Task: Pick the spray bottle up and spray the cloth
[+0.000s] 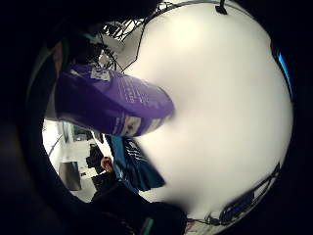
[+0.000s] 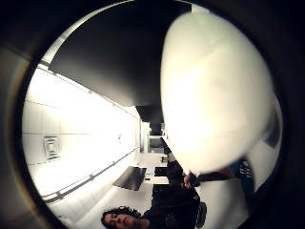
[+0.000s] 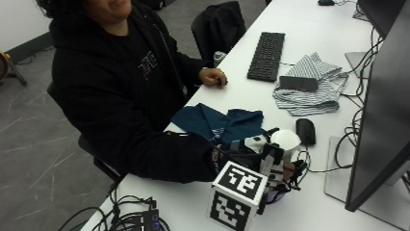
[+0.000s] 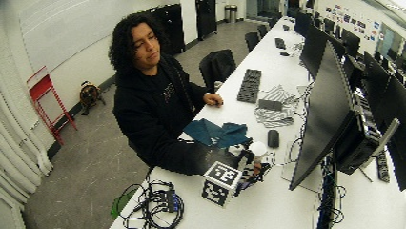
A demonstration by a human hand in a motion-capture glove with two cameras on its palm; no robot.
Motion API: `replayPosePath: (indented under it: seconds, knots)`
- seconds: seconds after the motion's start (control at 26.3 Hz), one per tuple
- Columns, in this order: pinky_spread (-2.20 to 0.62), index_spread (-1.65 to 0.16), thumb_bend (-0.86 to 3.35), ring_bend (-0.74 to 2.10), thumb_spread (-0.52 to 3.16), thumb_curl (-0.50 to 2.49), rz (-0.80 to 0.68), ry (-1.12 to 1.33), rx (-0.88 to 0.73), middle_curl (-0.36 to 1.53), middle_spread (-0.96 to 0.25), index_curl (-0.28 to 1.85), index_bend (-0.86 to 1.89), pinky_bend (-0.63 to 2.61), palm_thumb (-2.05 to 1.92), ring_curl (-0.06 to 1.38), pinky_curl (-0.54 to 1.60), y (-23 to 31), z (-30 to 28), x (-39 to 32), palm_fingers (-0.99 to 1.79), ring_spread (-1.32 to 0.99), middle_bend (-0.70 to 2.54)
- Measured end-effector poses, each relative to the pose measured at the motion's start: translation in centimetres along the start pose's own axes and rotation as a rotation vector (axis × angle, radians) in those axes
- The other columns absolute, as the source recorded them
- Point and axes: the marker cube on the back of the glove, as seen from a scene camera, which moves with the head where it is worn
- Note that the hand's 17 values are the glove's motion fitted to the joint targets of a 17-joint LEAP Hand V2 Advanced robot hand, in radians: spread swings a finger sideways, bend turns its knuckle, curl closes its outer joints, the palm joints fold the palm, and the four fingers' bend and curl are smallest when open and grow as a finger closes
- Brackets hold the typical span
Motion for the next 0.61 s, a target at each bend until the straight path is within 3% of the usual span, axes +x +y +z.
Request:
replayPosePath:
  seconds: [0.34, 0.61]
  knots:
    - [0.05, -0.34, 0.04, 0.48, 0.86, 0.43, -0.084, -0.162, 0.118, 0.39, -0.18, 0.27, 0.24, 0.16, 0.89, 0.32, 0.27, -1.0, 1.4, 1.4, 1.03, -0.22, 0.44]
    - [-0.12, -0.32, -0.02, 0.54, 0.75, 0.47, -0.222, -0.121, 0.257, 0.43, -0.22, 0.30, 0.15, 0.26, 0.90, 0.38, 0.32, -1.7, 2.0, 2.1, 1.24, -0.24, 0.49]
